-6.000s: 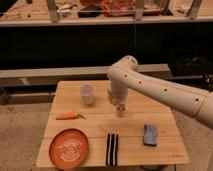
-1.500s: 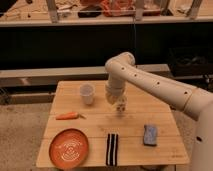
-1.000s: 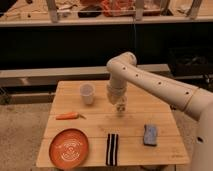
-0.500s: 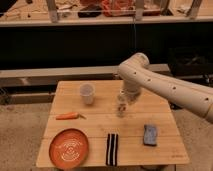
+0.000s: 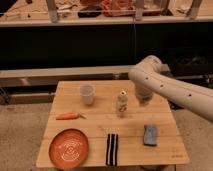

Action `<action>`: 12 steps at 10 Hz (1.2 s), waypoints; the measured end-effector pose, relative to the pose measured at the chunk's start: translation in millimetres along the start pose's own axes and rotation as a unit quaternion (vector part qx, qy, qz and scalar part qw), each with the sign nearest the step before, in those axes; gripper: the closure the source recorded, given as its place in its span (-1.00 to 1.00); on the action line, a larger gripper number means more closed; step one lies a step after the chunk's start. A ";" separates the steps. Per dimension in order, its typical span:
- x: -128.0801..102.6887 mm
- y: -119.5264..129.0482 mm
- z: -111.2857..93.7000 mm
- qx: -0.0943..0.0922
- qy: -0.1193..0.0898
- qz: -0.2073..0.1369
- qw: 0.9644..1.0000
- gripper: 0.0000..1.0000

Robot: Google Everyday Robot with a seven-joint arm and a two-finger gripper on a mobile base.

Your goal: Knock the bottle over

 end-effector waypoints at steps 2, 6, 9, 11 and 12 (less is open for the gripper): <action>3.6 -12.9 8.5 0.050 -0.081 -0.062 0.994 0.94; 3.4 -26.7 13.8 0.065 -0.097 -0.087 0.989 0.94; 1.7 -36.5 19.4 0.062 -0.100 -0.097 0.988 0.94; 0.6 -43.9 23.3 0.062 -0.096 -0.103 0.988 0.94; -3.5 -51.7 27.0 0.060 -0.093 -0.111 0.988 0.94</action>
